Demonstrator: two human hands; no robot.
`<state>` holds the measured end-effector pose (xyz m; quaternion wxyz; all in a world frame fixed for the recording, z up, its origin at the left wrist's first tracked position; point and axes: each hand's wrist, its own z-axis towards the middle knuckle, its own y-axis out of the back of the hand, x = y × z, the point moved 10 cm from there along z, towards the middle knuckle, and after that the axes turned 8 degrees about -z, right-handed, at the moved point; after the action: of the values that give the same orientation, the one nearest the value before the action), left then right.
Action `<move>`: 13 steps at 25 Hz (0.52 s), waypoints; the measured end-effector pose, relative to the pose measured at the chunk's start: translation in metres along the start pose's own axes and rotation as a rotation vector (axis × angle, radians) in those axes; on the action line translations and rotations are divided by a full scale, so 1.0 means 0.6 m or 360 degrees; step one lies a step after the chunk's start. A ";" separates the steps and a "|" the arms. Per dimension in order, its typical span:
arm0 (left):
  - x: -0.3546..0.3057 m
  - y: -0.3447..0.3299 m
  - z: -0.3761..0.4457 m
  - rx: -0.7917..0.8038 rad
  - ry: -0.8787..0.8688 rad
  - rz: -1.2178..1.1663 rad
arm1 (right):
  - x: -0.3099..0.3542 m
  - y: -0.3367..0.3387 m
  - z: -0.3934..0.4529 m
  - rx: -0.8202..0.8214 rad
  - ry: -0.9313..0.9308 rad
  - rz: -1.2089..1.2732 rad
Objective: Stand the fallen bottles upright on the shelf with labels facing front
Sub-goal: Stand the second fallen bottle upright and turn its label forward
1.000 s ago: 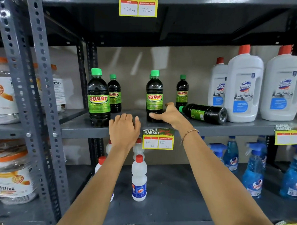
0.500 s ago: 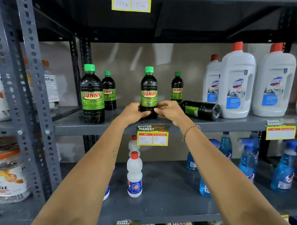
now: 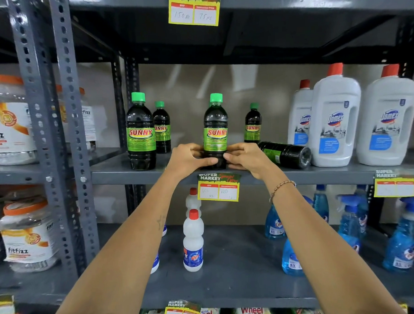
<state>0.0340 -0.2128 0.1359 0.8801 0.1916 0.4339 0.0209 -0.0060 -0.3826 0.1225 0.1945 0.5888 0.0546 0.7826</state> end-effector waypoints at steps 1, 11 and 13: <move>-0.001 0.003 -0.003 -0.0011 -0.0009 0.0004 | 0.001 0.000 -0.003 0.0008 0.0020 0.0004; -0.002 0.018 -0.016 -0.0100 -0.0067 -0.0008 | 0.014 -0.006 -0.022 -0.0017 0.0179 -0.0094; -0.005 0.014 -0.017 -0.0073 -0.0089 0.0000 | 0.013 -0.003 -0.021 -0.0020 0.0182 -0.0130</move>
<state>0.0255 -0.2023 0.1356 0.8960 0.1719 0.4086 0.0255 -0.0191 -0.3761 0.1254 0.2267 0.5393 0.0848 0.8066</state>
